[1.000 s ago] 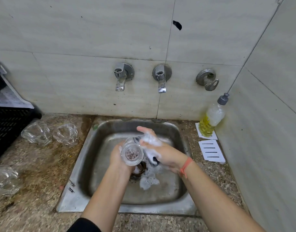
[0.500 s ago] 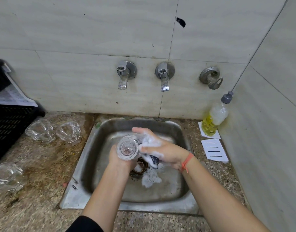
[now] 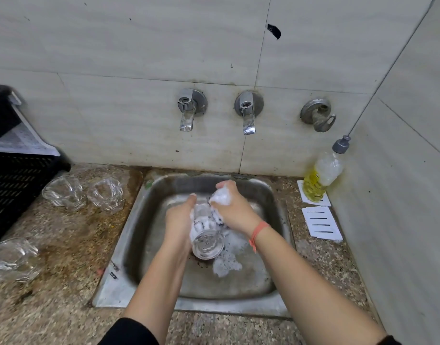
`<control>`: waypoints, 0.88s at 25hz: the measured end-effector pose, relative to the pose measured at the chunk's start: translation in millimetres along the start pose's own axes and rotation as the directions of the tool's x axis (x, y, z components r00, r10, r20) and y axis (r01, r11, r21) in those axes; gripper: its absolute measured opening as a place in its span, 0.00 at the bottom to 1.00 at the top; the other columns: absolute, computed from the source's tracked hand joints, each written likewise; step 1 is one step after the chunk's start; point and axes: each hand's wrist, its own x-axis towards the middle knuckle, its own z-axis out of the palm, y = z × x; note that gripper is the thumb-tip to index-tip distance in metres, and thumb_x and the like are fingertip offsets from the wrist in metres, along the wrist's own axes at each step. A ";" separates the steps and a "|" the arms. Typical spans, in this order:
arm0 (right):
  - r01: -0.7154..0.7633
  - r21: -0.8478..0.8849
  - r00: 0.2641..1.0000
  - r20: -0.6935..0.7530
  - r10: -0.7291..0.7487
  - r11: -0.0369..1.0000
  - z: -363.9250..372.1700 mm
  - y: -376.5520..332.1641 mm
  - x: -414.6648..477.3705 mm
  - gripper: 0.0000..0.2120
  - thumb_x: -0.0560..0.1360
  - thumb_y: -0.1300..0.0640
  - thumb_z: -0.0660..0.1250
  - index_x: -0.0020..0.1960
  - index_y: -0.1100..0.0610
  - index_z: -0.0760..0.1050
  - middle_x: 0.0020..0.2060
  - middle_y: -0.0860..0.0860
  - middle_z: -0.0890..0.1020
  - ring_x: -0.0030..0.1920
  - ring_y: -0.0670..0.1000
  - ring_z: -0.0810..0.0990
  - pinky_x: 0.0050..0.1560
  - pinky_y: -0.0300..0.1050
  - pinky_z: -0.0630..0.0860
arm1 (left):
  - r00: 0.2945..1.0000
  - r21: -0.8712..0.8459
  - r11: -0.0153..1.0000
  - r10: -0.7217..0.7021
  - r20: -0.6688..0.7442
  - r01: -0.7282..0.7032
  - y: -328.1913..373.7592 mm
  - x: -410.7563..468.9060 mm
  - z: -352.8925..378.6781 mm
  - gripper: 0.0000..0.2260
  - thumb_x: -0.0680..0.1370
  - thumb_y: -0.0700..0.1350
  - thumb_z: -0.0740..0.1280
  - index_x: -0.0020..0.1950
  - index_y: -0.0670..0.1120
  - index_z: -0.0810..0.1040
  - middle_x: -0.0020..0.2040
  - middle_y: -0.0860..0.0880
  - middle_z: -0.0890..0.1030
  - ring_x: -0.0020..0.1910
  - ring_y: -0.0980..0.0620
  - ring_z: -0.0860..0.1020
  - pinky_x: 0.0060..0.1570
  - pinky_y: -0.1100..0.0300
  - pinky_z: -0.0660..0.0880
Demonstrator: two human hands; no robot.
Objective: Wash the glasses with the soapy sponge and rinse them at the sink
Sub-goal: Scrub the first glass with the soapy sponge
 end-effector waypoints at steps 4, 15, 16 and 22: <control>-0.108 -0.057 0.994 -0.012 0.108 0.992 15.1 21.8 -3.7 0.09 0.76 0.54 0.63 0.54 0.54 0.67 0.37 0.49 0.73 0.37 0.52 0.76 0.30 0.45 0.70 | 0.960 0.040 0.974 0.226 -0.164 -0.223 -6.0 3.8 -6.7 0.22 0.78 0.49 0.67 0.27 0.47 0.64 0.25 0.48 0.65 0.29 0.49 0.64 0.34 0.54 0.62; -0.052 0.312 0.996 0.090 0.025 0.949 -0.1 13.3 -26.0 0.04 0.80 0.55 0.62 0.50 0.55 0.73 0.26 0.47 0.75 0.21 0.43 0.70 0.23 0.39 0.66 | 0.975 -0.340 0.940 -0.059 -0.212 -0.017 -9.9 -2.8 -3.6 0.14 0.78 0.49 0.66 0.34 0.45 0.72 0.34 0.45 0.76 0.35 0.45 0.76 0.41 0.54 0.74; 0.061 0.307 0.996 0.044 -0.079 0.950 4.7 12.1 -27.2 0.06 0.80 0.57 0.61 0.44 0.55 0.72 0.23 0.46 0.72 0.21 0.42 0.68 0.23 0.38 0.64 | 0.975 -0.423 0.904 -0.145 -0.170 0.060 -10.0 -0.5 -2.8 0.13 0.79 0.50 0.65 0.38 0.44 0.75 0.37 0.45 0.79 0.38 0.44 0.78 0.43 0.55 0.76; -0.032 0.596 0.969 0.215 -0.121 0.802 11.1 7.3 -21.1 0.17 0.80 0.55 0.61 0.68 0.52 0.66 0.61 0.59 0.75 0.62 0.54 0.77 0.63 0.52 0.74 | 0.964 -0.572 0.780 -0.251 0.086 0.254 -10.7 -18.8 1.2 0.10 0.84 0.44 0.55 0.50 0.41 0.72 0.40 0.43 0.74 0.35 0.51 0.79 0.32 0.57 0.73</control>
